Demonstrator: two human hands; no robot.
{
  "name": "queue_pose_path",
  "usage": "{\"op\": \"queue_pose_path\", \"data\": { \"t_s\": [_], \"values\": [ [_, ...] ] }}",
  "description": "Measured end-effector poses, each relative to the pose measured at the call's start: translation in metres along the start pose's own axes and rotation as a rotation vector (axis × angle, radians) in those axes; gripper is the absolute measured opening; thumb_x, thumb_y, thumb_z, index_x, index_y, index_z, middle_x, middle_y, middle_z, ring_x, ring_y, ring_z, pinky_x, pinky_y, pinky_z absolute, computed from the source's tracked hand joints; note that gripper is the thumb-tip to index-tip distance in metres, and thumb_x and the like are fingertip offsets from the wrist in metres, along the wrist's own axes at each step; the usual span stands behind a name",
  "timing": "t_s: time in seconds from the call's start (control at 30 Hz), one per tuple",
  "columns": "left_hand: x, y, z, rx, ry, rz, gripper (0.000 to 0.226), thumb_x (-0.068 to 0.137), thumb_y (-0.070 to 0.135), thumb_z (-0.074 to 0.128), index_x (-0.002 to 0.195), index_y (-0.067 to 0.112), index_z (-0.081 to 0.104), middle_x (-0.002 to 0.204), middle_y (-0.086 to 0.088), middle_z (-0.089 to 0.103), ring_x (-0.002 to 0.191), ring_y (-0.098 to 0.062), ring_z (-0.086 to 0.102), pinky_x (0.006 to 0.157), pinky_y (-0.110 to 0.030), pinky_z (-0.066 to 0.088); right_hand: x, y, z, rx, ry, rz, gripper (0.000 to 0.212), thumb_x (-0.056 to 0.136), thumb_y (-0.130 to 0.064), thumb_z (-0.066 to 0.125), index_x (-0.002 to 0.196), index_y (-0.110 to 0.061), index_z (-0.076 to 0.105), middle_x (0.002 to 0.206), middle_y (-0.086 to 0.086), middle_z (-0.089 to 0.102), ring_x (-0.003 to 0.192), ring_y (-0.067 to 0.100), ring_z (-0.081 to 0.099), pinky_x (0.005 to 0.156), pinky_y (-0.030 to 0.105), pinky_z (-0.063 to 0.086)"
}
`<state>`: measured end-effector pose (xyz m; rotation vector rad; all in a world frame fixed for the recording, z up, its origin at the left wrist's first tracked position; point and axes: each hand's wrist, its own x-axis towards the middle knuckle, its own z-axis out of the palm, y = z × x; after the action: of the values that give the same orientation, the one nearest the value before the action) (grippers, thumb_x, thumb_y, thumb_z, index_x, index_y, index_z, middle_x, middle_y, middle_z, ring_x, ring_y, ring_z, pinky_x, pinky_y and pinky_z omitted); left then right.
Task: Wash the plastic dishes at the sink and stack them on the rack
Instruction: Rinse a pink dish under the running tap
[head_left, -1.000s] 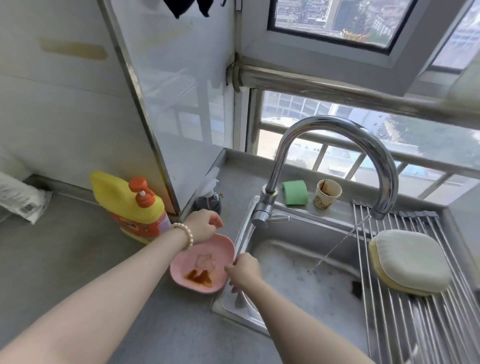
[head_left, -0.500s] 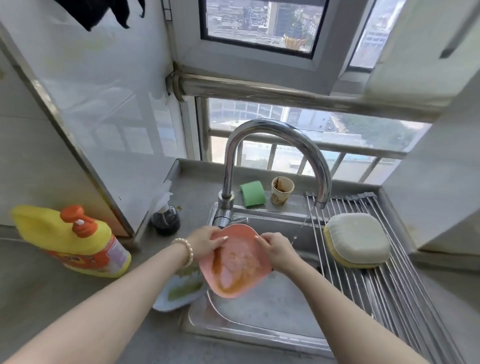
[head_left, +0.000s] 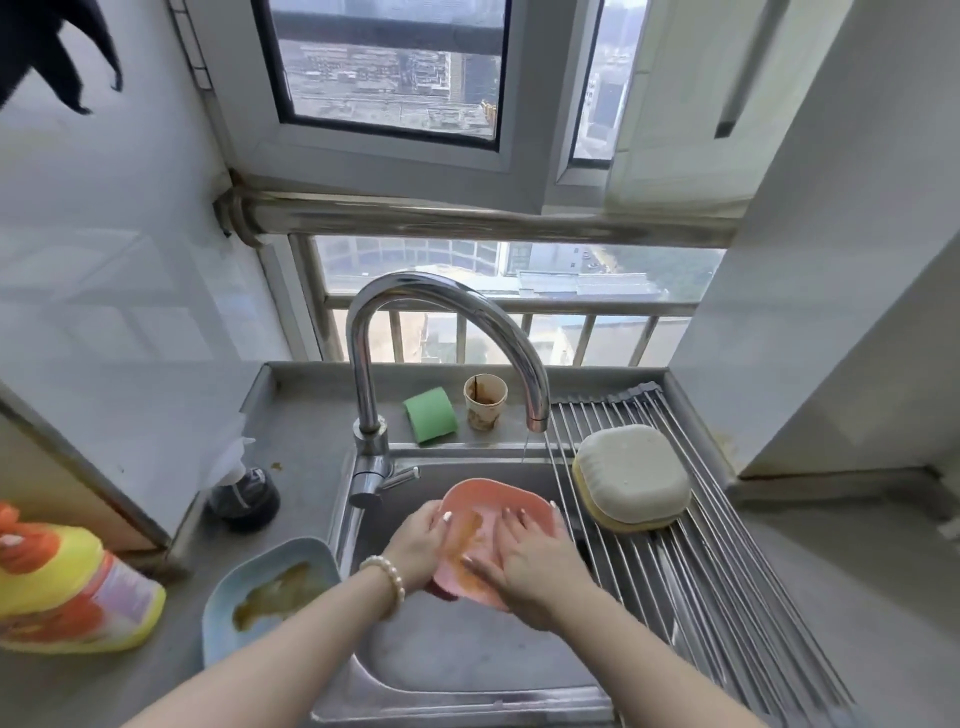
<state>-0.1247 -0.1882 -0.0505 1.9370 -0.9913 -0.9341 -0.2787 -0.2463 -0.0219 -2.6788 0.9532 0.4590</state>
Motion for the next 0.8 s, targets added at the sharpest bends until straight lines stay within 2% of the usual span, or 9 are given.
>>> {"op": "queue_pose_path", "data": {
  "t_s": [0.1,0.17,0.23,0.33,0.43,0.53,0.63,0.7,0.8],
  "values": [
    [0.003,0.007,0.002,-0.148,0.101,-0.002,0.017,0.101,0.011,0.041,0.101,0.015,0.057,0.090,0.001,0.063,0.088,-0.016,0.058,0.073,-0.016,0.045,-0.002,-0.029,-0.009,0.214,-0.117,-0.223,0.119,0.059,-0.083,-0.019,0.154,-0.017,0.007,0.161,0.006,0.001,0.148,0.022,0.002,0.119,0.043,-0.004],
    [0.006,0.005,-0.004,-0.143,0.141,0.001,0.022,0.101,0.016,0.041,0.096,0.028,0.058,0.093,0.003,0.065,0.089,-0.017,0.062,0.082,-0.032,0.050,-0.014,-0.027,-0.011,0.251,-0.174,-0.268,0.097,0.077,-0.078,-0.004,0.151,-0.021,0.021,0.159,0.007,0.013,0.146,0.025,0.013,0.119,0.042,0.012],
    [0.007,0.001,-0.009,-0.088,0.155,0.013,0.027,0.101,0.018,0.041,0.091,0.040,0.053,0.094,0.006,0.065,0.091,-0.018,0.062,0.085,-0.036,0.050,-0.017,-0.007,-0.014,0.098,-0.163,-0.165,0.101,0.078,-0.079,-0.008,0.144,-0.019,0.038,0.155,0.011,0.027,0.142,0.029,0.026,0.113,0.044,0.025],
    [0.005,0.000,-0.001,-0.053,0.128,0.010,0.020,0.102,0.021,0.040,0.098,0.036,0.053,0.096,0.003,0.066,0.092,-0.020,0.064,0.085,-0.035,0.051,-0.005,0.008,-0.017,0.008,-0.124,-0.004,0.129,0.054,-0.082,-0.018,0.151,-0.004,0.014,0.158,0.018,0.010,0.147,0.029,0.008,0.119,0.041,0.008],
    [0.002,0.004,0.008,-0.106,0.135,0.014,0.017,0.102,0.020,0.040,0.100,0.029,0.055,0.095,0.003,0.065,0.093,-0.020,0.062,0.088,-0.034,0.047,-0.002,-0.019,-0.011,0.252,-0.114,-0.143,0.100,0.077,-0.076,0.003,0.153,-0.012,-0.004,0.159,0.010,-0.011,0.147,0.023,-0.011,0.120,0.038,-0.005],
    [0.005,-0.003,-0.003,-0.095,0.188,0.014,0.022,0.102,0.020,0.039,0.093,0.034,0.053,0.093,0.002,0.065,0.091,-0.021,0.062,0.089,-0.039,0.049,-0.020,-0.026,-0.010,0.347,-0.217,-0.258,0.074,0.094,-0.065,0.016,0.153,-0.021,0.015,0.160,0.007,0.010,0.147,0.019,0.007,0.120,0.036,0.009],
    [0.005,-0.013,-0.005,-0.074,0.182,0.007,0.019,0.102,0.021,0.038,0.097,0.033,0.053,0.098,0.000,0.065,0.094,-0.021,0.061,0.090,-0.038,0.048,-0.016,0.001,-0.013,0.036,-0.139,-0.086,0.115,0.070,-0.082,-0.014,0.141,-0.011,0.043,0.145,0.018,0.040,0.136,0.031,0.032,0.110,0.042,0.028],
    [0.002,-0.009,0.004,-0.082,0.154,0.012,0.019,0.102,0.020,0.039,0.096,0.030,0.054,0.095,0.003,0.065,0.093,-0.020,0.061,0.087,-0.034,0.047,-0.003,0.005,-0.016,0.030,-0.092,0.012,0.131,0.055,-0.084,-0.017,0.147,-0.001,0.028,0.152,0.021,0.027,0.142,0.031,0.021,0.117,0.043,0.016],
    [0.000,-0.001,0.013,-0.230,0.138,0.020,0.022,0.102,0.016,0.041,0.093,0.028,0.057,0.093,0.006,0.065,0.090,-0.016,0.061,0.085,-0.028,0.047,0.004,-0.019,-0.011,0.237,-0.101,-0.114,0.092,0.085,-0.072,0.005,0.153,-0.012,-0.005,0.160,0.009,-0.009,0.147,0.020,-0.012,0.119,0.038,-0.007]
  ]
}}
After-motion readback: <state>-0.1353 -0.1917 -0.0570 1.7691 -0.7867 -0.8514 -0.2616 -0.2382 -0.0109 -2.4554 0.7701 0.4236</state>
